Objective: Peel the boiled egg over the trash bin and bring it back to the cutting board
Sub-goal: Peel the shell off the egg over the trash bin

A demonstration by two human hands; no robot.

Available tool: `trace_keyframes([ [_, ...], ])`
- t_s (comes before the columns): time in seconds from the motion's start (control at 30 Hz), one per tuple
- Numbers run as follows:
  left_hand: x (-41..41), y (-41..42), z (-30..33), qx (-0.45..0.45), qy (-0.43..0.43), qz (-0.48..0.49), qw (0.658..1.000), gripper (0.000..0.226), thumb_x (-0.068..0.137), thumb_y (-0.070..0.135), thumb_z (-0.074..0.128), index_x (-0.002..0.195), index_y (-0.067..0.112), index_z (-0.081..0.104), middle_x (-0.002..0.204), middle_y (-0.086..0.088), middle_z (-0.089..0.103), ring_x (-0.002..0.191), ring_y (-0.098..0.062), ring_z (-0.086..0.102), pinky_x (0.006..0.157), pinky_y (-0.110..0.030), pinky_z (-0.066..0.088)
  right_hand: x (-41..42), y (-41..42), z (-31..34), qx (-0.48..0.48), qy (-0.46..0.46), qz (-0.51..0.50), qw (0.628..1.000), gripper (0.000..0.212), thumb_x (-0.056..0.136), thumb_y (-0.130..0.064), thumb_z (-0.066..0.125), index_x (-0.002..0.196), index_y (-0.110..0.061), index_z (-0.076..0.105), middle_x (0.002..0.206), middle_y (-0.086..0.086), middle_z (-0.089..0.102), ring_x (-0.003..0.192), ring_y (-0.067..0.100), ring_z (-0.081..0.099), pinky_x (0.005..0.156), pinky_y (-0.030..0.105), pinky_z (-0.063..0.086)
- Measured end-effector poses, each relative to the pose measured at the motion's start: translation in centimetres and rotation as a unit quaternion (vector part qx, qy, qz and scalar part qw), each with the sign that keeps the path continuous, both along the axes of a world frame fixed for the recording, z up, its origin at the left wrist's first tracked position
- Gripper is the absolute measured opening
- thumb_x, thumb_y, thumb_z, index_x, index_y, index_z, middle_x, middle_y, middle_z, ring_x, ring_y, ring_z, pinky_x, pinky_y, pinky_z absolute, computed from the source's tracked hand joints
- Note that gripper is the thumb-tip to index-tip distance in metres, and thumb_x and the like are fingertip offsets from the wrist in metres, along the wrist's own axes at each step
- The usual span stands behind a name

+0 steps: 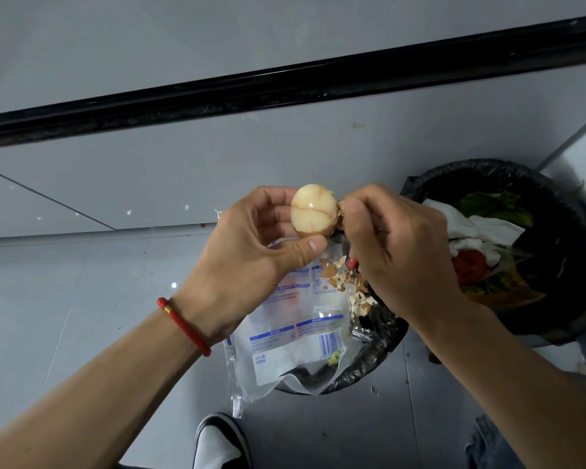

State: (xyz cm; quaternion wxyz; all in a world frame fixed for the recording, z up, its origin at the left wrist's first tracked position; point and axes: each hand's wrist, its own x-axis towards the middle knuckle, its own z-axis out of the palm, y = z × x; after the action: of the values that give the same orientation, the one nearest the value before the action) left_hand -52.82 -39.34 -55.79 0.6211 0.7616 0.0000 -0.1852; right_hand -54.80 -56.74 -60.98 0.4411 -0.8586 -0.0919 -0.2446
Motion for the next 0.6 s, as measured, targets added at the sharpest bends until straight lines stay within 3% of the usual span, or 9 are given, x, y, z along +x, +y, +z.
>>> trace_keyframes([
  [0.2,-0.09,0.08,-0.02,-0.011,-0.014,-0.015,1.000,0.048,0.079,-0.007,0.079,0.122,0.007,0.063,0.114,-0.016,0.075,0.105,-0.028,0.074,0.087,-0.031,0.062,-0.03,-0.04,0.23,0.016,0.007,0.023,1.000,0.030,0.105,-0.023,0.051,0.091,-0.001,0.066,0.061,-0.006,0.060,0.051,0.011,0.062,0.052,0.023,0.048],
  [0.37,-0.05,0.10,0.06,0.013,-0.039,-0.030,0.999,0.048,0.078,-0.007,0.080,0.121,0.006,0.063,0.110,-0.014,0.076,0.100,-0.020,0.075,0.082,-0.027,0.062,-0.13,0.23,0.20,-0.028,-0.006,-0.011,1.000,0.028,0.103,-0.016,0.050,0.087,0.002,0.065,0.066,-0.011,0.048,0.052,0.008,0.047,0.055,0.008,0.035],
  [0.5,-0.01,0.14,-0.10,0.018,-0.044,-0.035,0.998,0.049,0.078,-0.006,0.080,0.122,0.007,0.063,0.111,-0.013,0.076,0.104,-0.027,0.074,0.089,-0.035,0.062,-0.12,-0.08,0.10,-0.037,-0.014,-0.003,0.999,0.031,0.106,-0.014,0.047,0.088,0.002,0.067,0.063,-0.004,0.057,0.050,0.017,0.060,0.051,0.024,0.046],
  [0.6,0.03,0.20,-0.21,0.007,-0.037,-0.035,0.999,0.049,0.079,-0.008,0.078,0.123,0.007,0.062,0.113,-0.014,0.076,0.106,-0.028,0.074,0.091,-0.034,0.061,-0.12,-0.18,0.16,-0.035,-0.014,-0.007,0.999,0.030,0.105,-0.013,0.049,0.088,0.002,0.068,0.065,-0.009,0.052,0.050,0.016,0.059,0.051,0.023,0.045],
])
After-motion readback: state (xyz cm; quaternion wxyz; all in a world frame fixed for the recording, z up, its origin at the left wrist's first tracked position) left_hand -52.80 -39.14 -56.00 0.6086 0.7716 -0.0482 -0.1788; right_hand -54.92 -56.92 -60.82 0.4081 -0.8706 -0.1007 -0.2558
